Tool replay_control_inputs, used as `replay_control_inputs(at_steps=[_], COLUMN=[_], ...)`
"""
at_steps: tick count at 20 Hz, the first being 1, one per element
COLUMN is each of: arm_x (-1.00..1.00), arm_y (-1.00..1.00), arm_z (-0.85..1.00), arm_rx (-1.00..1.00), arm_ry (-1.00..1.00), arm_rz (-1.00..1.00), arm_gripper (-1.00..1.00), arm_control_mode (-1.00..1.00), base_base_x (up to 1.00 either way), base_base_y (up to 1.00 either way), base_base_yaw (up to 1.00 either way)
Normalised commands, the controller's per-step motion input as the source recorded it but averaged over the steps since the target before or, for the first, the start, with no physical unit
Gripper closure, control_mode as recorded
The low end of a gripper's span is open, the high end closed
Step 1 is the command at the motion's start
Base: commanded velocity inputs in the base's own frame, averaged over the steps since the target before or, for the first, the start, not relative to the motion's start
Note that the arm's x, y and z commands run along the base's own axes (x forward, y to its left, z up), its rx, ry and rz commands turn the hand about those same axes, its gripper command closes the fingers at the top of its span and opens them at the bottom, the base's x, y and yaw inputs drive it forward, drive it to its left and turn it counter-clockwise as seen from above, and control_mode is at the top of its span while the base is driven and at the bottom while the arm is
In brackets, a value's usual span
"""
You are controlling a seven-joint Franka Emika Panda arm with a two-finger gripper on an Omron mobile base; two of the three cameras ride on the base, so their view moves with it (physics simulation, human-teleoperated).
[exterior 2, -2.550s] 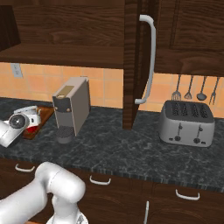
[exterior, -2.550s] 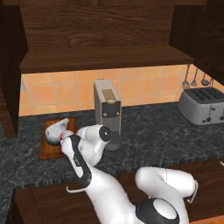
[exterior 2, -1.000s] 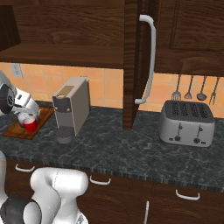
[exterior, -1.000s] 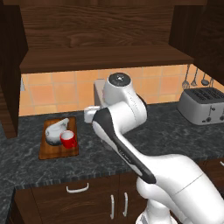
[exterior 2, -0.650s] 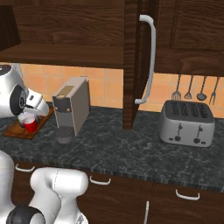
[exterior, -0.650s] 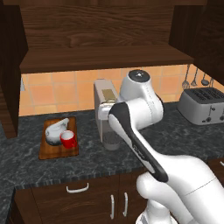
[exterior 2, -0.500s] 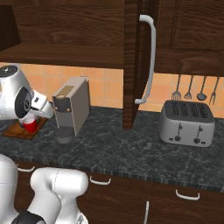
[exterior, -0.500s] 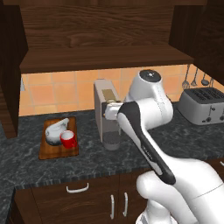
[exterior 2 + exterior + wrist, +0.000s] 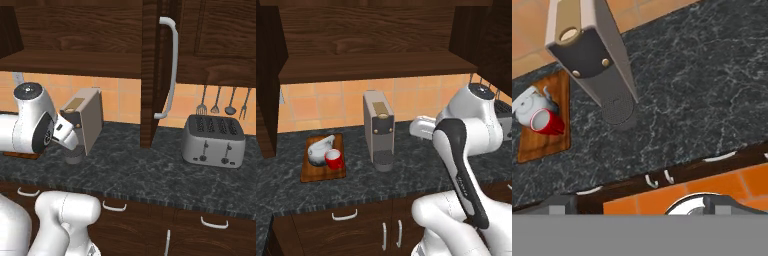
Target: Pick the kettle from the counter and place it on the tray. Then pick the mug from the cabinet and place it on the tray. Then close the cabinet doors.
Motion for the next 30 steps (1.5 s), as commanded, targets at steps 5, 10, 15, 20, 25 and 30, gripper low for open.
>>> replay_control_inputs(at_steps=[5,10,15,20,25,30], arm_x=[-0.32,-0.29,-0.36,-0.5,-0.5,-0.41], arm_y=[-0.46,-0.56,-0.56,-0.44,-0.47,-0.57], arm_z=[0.0,0.03,0.0,0.0,0.0,0.0], arm_rx=[0.15,0.14,0.16,0.17,0.16,0.18], arm_ry=[-0.16,-0.07,-0.13,-0.29,-0.23,-0.14], arm_rz=[-0.09,-0.13,-0.13,-0.11,-0.11,-0.06], arm_gripper=[-1.0,-1.0,-1.0,-1.0,-1.0,-1.0], arm_control_mode=[-1.0,-1.0,-1.0,-1.0,-1.0,-1.0], base_base_x=[0.0,0.0,0.0,0.0,0.0,0.0], base_base_y=[0.0,0.0,0.0,0.0,0.0,0.0], base_base_yaw=[0.0,0.0,0.0,0.0,0.0,0.0])
